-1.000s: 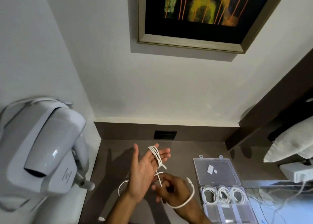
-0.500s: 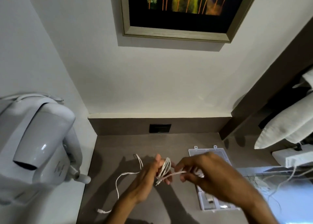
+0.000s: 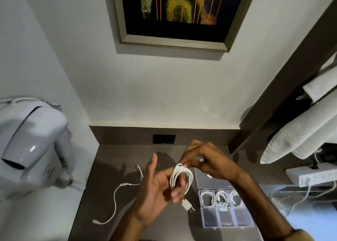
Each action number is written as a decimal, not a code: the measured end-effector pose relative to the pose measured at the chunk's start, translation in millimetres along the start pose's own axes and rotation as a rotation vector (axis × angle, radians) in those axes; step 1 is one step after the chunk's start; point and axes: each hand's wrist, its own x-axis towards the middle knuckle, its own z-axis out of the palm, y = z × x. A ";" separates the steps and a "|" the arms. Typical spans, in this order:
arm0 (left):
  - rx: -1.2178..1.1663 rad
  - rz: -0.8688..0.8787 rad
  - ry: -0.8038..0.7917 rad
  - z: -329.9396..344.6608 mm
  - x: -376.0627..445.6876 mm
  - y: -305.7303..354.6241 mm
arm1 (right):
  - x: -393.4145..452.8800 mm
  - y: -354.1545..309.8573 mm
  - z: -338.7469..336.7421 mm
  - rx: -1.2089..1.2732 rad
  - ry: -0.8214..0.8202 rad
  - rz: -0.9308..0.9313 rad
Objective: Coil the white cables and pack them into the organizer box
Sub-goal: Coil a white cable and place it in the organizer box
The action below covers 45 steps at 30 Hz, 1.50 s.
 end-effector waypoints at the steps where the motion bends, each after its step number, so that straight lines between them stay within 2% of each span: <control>1: -0.040 0.013 0.036 2.3 1.8 -0.4 | -3.7 4.9 6.0 0.008 0.058 0.030; 6: -0.146 0.098 0.171 16.2 12.6 -11.6 | -19.8 5.5 37.3 0.016 0.353 0.166; 8: -0.181 0.139 0.193 20.4 16.3 -18.2 | -24.2 0.9 50.0 0.112 0.440 0.215; 9: -0.182 0.164 0.211 21.7 18.5 -20.9 | -26.4 -2.2 55.0 0.227 0.474 0.266; 13: -0.103 0.212 0.381 20.4 31.5 -30.9 | -36.0 -17.3 62.4 1.000 0.551 0.465; 14: -0.083 0.210 0.421 19.2 34.4 -33.7 | -39.5 -18.3 62.4 1.127 0.559 0.485; 21: -0.138 0.229 0.355 29.0 43.9 -49.6 | -57.9 1.7 61.5 1.486 0.551 0.588; 24: -0.130 0.205 0.352 33.8 50.6 -55.0 | -65.6 11.1 62.5 1.506 0.522 0.595; 31: -0.008 0.129 0.513 38.8 57.5 -61.6 | -86.9 17.1 48.1 1.387 0.371 0.577; 39: 0.215 0.133 0.615 50.6 66.4 -71.0 | -91.5 31.5 61.2 1.297 0.538 0.714; 43: 0.379 0.204 0.823 42.5 71.4 -87.5 | -94.3 42.7 63.3 1.275 0.611 0.732; 45: 0.432 0.194 0.754 40.1 70.7 -89.5 | -97.4 49.5 59.9 1.294 0.598 0.718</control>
